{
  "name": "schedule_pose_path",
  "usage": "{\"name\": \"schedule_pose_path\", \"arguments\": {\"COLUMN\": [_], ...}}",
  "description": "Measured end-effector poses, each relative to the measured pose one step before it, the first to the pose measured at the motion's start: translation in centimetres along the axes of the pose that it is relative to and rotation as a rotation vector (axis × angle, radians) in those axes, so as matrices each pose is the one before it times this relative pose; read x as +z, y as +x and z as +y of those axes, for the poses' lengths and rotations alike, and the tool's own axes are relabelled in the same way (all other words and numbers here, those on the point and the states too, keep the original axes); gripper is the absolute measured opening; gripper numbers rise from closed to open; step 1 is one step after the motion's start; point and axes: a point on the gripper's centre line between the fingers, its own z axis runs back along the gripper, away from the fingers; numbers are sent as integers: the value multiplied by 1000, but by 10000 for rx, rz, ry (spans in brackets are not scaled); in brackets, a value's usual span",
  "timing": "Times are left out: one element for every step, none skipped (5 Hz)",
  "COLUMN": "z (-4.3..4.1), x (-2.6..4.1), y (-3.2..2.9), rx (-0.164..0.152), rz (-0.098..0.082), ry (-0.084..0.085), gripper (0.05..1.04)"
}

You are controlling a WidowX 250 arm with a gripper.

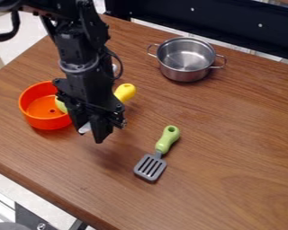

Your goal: Put the yellow knife in between the orange pot and green spatula

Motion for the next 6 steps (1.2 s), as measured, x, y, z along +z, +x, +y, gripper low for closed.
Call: {"name": "schedule_pose_path", "arguments": {"z": [780, 351, 428, 308, 210, 215], "x": [-87, -1440, -910, -406, -278, -164], "y": [-49, -526, -312, -309, -470, -299], "rx": [-49, -326, -69, -150, -199, -111], "rz": [-42, 674, -217, 168, 88, 56], "ry": [90, 9, 63, -86, 8, 90], "gripper": [377, 377, 377, 438, 733, 980]}}
